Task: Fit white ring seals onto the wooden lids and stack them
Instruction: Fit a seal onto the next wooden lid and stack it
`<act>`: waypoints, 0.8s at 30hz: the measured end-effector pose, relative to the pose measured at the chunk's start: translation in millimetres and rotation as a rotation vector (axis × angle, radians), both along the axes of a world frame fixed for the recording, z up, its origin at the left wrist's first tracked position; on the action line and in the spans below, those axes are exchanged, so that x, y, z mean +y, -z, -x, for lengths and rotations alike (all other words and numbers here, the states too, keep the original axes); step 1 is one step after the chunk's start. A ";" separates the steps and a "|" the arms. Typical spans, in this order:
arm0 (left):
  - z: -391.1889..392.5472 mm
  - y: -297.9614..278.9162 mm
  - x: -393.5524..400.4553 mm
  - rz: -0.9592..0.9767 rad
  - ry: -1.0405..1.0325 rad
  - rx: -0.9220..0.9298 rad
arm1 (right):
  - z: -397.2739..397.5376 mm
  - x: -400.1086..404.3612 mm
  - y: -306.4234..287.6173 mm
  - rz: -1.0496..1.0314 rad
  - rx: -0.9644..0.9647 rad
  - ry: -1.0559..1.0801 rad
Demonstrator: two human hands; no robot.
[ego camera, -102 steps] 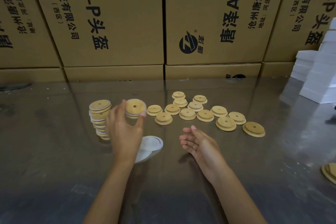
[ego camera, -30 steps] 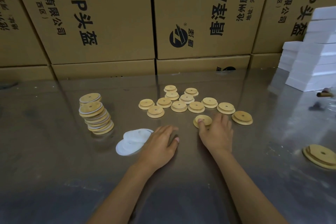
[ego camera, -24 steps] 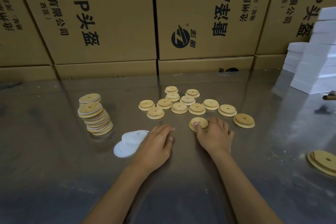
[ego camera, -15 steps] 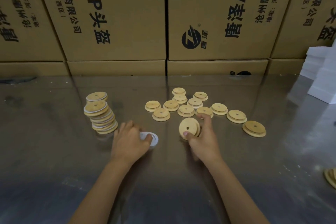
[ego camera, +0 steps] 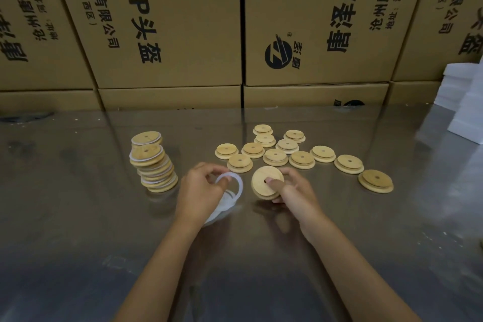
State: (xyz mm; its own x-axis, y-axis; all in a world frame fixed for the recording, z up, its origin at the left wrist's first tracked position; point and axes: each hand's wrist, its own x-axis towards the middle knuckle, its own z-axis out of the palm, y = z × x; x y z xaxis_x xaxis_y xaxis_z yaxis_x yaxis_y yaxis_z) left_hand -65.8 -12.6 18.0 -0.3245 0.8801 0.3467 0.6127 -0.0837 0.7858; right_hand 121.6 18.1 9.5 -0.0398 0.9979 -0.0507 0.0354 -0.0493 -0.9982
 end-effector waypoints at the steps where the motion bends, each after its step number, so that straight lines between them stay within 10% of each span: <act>1: -2.4 -4.2 -1.4 0.023 0.048 -0.144 | 0.3 1.4 -4.2 0.035 -0.008 -0.012; 7: -16.0 -18.2 -9.0 0.116 0.347 -0.765 | -2.5 -1.9 -8.7 0.069 0.058 -0.067; 15: -32.7 -12.4 -8.4 0.094 0.276 -0.785 | -3.2 -13.4 -12.0 0.221 0.453 -0.274; 24: -34.1 -12.6 -8.3 0.076 0.189 -0.677 | 2.7 -22.1 -10.8 0.054 0.162 -0.318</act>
